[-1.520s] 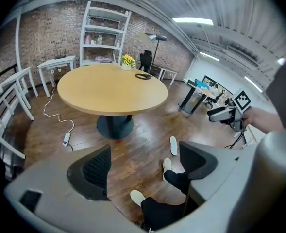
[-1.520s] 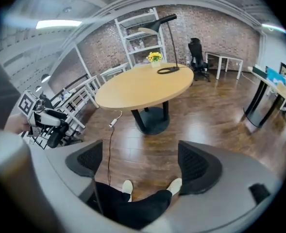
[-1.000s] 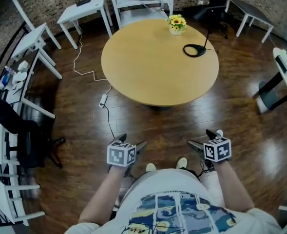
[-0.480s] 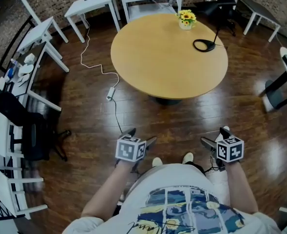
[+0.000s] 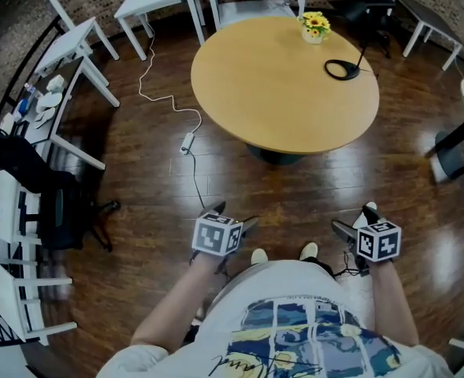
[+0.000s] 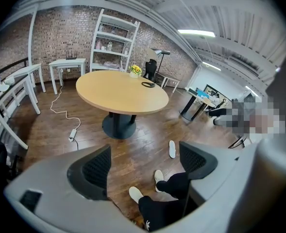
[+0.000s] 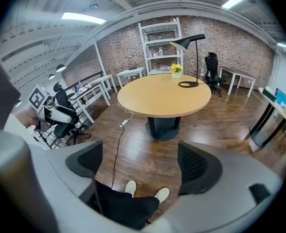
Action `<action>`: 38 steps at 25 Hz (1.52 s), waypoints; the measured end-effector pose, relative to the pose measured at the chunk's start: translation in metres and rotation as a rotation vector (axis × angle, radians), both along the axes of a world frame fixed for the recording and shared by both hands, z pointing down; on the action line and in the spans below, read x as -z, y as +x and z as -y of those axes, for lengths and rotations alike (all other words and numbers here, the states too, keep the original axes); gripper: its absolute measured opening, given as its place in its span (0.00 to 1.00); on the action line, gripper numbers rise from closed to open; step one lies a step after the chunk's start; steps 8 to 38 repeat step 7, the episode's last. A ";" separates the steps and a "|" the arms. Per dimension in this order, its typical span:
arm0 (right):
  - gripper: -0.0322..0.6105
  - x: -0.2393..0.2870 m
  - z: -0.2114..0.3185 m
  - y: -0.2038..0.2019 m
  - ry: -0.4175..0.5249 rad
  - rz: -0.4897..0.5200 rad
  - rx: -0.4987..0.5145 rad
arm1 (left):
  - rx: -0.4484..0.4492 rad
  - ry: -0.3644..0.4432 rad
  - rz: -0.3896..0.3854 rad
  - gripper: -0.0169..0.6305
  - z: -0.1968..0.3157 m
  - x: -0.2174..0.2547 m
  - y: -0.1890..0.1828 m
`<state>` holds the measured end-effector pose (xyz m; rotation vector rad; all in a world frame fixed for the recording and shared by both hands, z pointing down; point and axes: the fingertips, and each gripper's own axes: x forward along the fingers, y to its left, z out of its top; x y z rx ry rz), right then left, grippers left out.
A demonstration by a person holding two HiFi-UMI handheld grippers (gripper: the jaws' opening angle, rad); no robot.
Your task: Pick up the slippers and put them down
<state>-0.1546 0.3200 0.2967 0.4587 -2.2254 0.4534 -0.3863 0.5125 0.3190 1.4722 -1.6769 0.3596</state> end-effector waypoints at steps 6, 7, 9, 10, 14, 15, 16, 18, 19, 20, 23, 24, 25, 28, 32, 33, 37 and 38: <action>0.84 0.001 -0.004 -0.001 0.010 0.000 0.002 | 0.000 0.000 -0.001 0.71 -0.004 -0.001 0.002; 0.84 0.001 -0.005 -0.002 0.011 0.000 0.002 | 0.001 0.001 -0.001 0.71 -0.005 -0.001 0.002; 0.84 0.001 -0.005 -0.002 0.011 0.000 0.002 | 0.001 0.001 -0.001 0.71 -0.005 -0.001 0.002; 0.84 0.001 -0.005 -0.002 0.011 0.000 0.002 | 0.001 0.001 -0.001 0.71 -0.005 -0.001 0.002; 0.84 0.001 -0.005 -0.002 0.011 0.000 0.002 | 0.001 0.001 -0.001 0.71 -0.005 -0.001 0.002; 0.84 0.001 -0.005 -0.002 0.011 0.000 0.002 | 0.001 0.001 -0.001 0.71 -0.005 -0.001 0.002; 0.84 0.001 -0.005 -0.002 0.011 0.000 0.002 | 0.001 0.001 -0.001 0.71 -0.005 -0.001 0.002; 0.84 0.001 -0.005 -0.002 0.011 0.000 0.002 | 0.001 0.001 -0.001 0.71 -0.005 -0.001 0.002; 0.84 0.001 -0.005 -0.002 0.011 0.000 0.002 | 0.001 0.001 -0.001 0.71 -0.005 -0.001 0.002; 0.84 0.001 -0.005 -0.002 0.011 0.000 0.002 | 0.001 0.001 -0.001 0.71 -0.005 -0.001 0.002; 0.84 0.001 -0.005 -0.002 0.011 0.000 0.002 | 0.001 0.001 -0.001 0.71 -0.005 -0.001 0.002; 0.84 0.001 -0.005 -0.002 0.011 0.000 0.002 | 0.001 0.001 -0.001 0.71 -0.005 -0.001 0.002; 0.84 0.001 -0.005 -0.002 0.011 0.000 0.002 | 0.001 0.001 -0.001 0.71 -0.005 -0.001 0.002; 0.84 0.001 -0.005 -0.002 0.011 0.000 0.002 | 0.001 0.001 -0.001 0.71 -0.005 -0.001 0.002; 0.84 0.001 -0.005 -0.002 0.011 0.000 0.002 | 0.001 0.001 -0.001 0.71 -0.005 -0.001 0.002; 0.84 0.001 -0.005 -0.002 0.011 0.000 0.002 | 0.001 0.001 -0.001 0.71 -0.005 -0.001 0.002; 0.84 0.001 -0.005 -0.002 0.011 0.000 0.002 | 0.001 0.001 -0.001 0.71 -0.005 -0.001 0.002; 0.84 0.001 -0.005 -0.002 0.011 0.000 0.002 | 0.001 0.001 -0.001 0.71 -0.005 -0.001 0.002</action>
